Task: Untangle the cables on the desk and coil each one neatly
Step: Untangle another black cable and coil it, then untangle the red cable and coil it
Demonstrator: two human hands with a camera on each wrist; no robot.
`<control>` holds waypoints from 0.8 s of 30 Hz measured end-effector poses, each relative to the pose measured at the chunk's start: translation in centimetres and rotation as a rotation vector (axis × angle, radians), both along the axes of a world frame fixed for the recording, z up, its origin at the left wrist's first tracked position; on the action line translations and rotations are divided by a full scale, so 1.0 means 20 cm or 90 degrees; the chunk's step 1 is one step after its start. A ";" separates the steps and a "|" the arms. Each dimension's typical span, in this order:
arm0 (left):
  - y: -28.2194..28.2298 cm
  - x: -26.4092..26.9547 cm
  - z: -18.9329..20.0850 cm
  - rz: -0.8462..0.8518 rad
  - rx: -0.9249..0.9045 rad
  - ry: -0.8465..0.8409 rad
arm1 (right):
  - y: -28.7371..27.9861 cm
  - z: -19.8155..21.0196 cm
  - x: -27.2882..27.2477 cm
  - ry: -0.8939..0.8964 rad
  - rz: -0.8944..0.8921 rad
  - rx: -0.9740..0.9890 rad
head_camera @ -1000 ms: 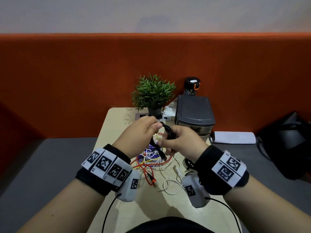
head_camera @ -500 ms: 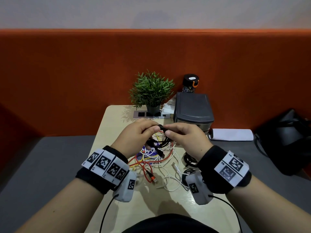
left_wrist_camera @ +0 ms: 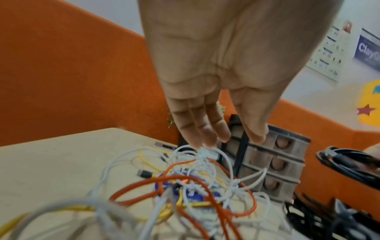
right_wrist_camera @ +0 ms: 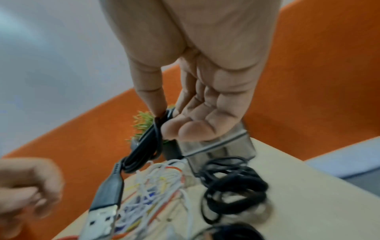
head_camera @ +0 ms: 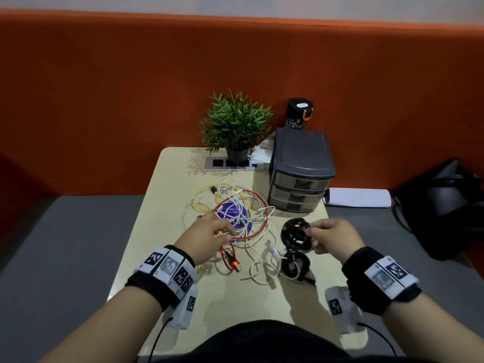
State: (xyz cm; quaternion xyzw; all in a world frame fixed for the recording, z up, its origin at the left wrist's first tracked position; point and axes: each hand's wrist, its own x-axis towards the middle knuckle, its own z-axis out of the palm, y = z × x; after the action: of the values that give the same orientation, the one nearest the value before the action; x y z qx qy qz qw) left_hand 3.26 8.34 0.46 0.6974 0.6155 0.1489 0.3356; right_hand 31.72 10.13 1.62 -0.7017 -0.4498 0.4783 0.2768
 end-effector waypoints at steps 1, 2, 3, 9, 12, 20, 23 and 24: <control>-0.01 0.00 -0.04 -0.008 -0.003 0.021 | 0.00 -0.03 0.05 -0.010 -0.029 -0.014; -0.02 -0.01 -0.08 -0.018 -0.009 0.046 | 0.00 -0.07 0.11 -0.028 -0.054 -0.025; -0.02 -0.01 -0.11 -0.029 -0.018 0.069 | -0.01 -0.09 0.15 -0.050 -0.076 -0.033; -0.04 -0.01 -0.23 -0.057 -0.057 0.143 | -0.04 -0.25 0.32 -0.208 -0.080 -0.105; -0.04 -0.02 -0.26 -0.031 -0.065 0.124 | -0.04 -0.31 0.32 -0.218 -0.068 -0.157; -0.06 -0.05 -0.24 0.043 -0.051 0.064 | -0.02 -0.37 0.20 -0.102 -0.059 -0.193; -0.08 -0.06 -0.20 0.124 -0.031 -0.047 | -0.03 -0.37 0.15 -0.083 -0.068 -0.167; -0.08 -0.07 -0.18 0.151 -0.024 -0.085 | -0.03 -0.37 0.14 -0.099 -0.075 -0.155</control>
State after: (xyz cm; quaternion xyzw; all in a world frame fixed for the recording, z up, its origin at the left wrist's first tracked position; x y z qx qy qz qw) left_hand 1.94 6.73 -3.24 0.6019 0.6725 0.2218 0.3692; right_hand 34.48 9.51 -5.74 -0.7900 -0.3666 0.4568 0.1813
